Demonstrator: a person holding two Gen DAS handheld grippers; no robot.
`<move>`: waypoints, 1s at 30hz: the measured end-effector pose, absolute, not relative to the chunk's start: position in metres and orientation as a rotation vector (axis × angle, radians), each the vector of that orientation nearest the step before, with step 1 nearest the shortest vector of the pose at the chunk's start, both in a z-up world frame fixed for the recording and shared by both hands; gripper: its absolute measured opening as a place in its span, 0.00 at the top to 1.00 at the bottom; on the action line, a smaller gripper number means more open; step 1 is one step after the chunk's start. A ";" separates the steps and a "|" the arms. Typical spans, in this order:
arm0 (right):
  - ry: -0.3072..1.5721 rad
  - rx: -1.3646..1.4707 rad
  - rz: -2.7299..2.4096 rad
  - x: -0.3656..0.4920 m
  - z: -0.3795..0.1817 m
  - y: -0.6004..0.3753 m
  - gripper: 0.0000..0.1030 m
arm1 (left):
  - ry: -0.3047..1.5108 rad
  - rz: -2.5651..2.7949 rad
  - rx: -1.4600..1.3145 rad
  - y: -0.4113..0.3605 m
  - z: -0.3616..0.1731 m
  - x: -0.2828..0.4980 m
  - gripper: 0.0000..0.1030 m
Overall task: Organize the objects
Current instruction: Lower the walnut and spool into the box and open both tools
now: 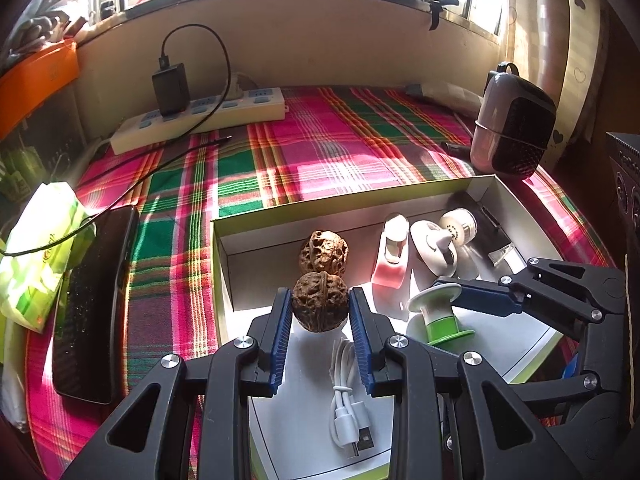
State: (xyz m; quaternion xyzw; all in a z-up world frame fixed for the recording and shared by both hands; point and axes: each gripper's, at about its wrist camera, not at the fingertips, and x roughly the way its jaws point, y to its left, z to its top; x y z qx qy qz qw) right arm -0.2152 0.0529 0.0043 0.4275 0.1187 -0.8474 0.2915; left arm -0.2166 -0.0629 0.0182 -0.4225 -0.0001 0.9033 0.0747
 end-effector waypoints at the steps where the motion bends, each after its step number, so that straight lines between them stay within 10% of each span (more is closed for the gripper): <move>1: 0.317 1.139 -2.259 -0.215 0.004 0.053 0.56 | -0.001 2.709 -1.269 -0.063 0.018 -0.217 0.74; 30: 0.303 1.149 -2.273 -0.214 0.004 0.054 0.52 | -0.022 2.717 -1.269 -0.065 0.019 -0.215 0.73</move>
